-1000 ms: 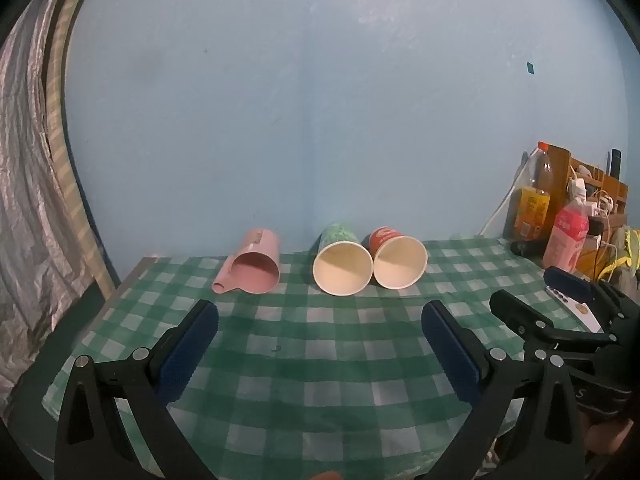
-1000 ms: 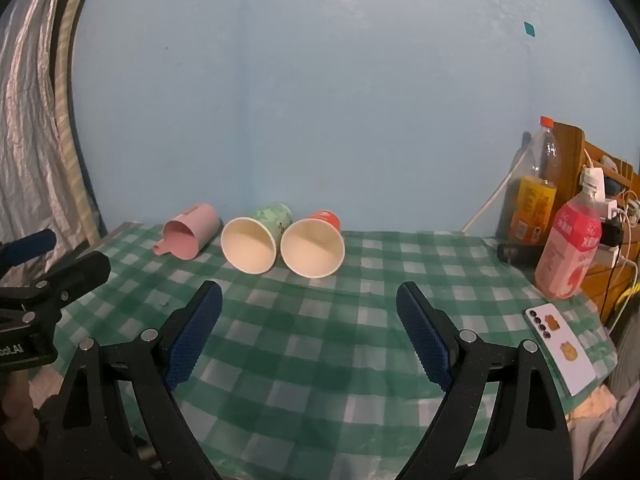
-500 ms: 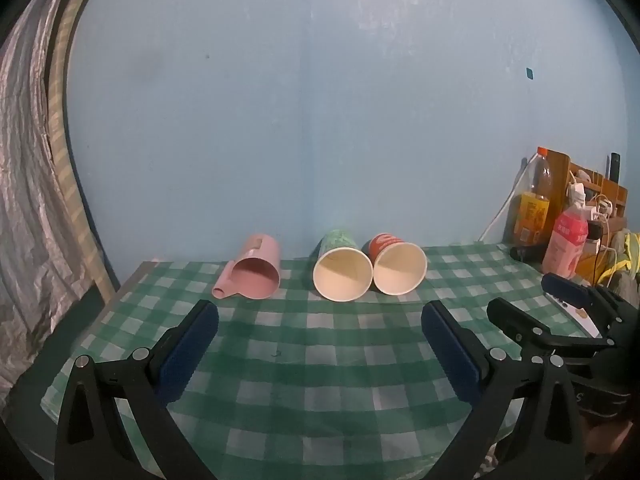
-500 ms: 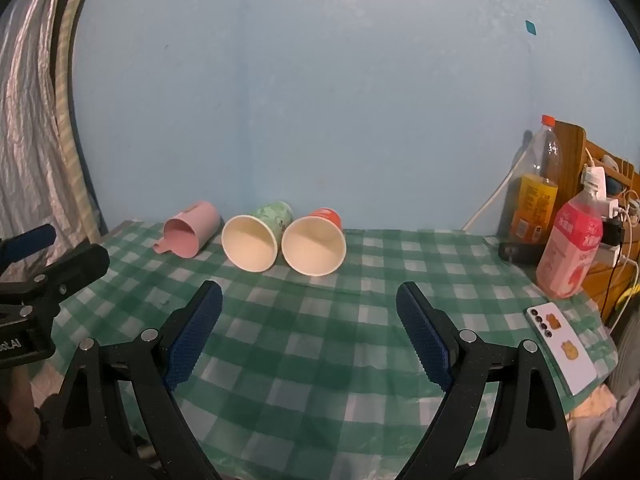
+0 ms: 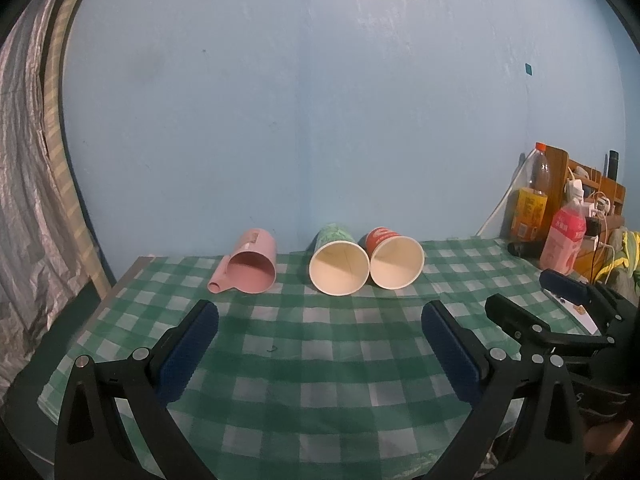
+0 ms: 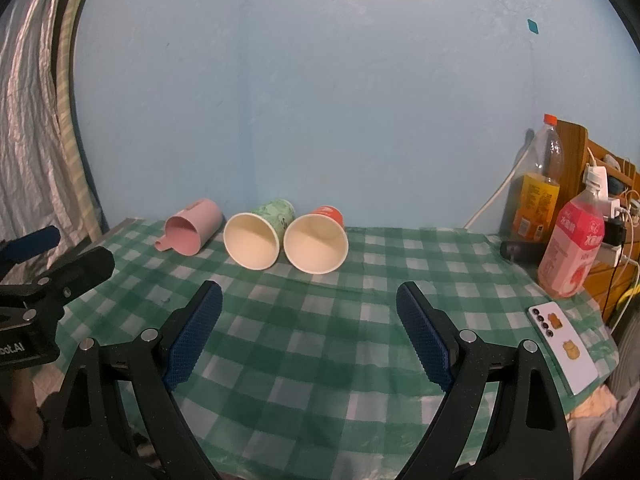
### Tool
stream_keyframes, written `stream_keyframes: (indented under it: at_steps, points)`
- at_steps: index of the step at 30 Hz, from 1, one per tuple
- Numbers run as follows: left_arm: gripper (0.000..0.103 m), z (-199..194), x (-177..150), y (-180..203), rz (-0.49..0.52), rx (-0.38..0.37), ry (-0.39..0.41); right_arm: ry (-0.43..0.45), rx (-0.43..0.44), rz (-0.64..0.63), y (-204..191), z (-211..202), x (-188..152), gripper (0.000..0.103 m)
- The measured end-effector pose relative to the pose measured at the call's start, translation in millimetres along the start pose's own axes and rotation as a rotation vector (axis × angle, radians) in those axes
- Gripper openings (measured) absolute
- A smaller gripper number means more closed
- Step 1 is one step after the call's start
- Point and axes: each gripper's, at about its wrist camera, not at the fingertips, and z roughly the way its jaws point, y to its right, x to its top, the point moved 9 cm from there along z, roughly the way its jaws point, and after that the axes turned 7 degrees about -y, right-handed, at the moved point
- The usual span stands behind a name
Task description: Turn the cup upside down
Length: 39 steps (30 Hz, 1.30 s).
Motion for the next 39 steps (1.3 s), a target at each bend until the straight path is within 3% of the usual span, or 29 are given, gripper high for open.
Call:
stream_keyframes:
  at_steps: [39]
  points:
    - [0.103,2.1,-6.4,4.4,0.003,-0.002,-0.007,0.000,-0.002,0.004,-1.1,-1.9,-0.3,0.088]
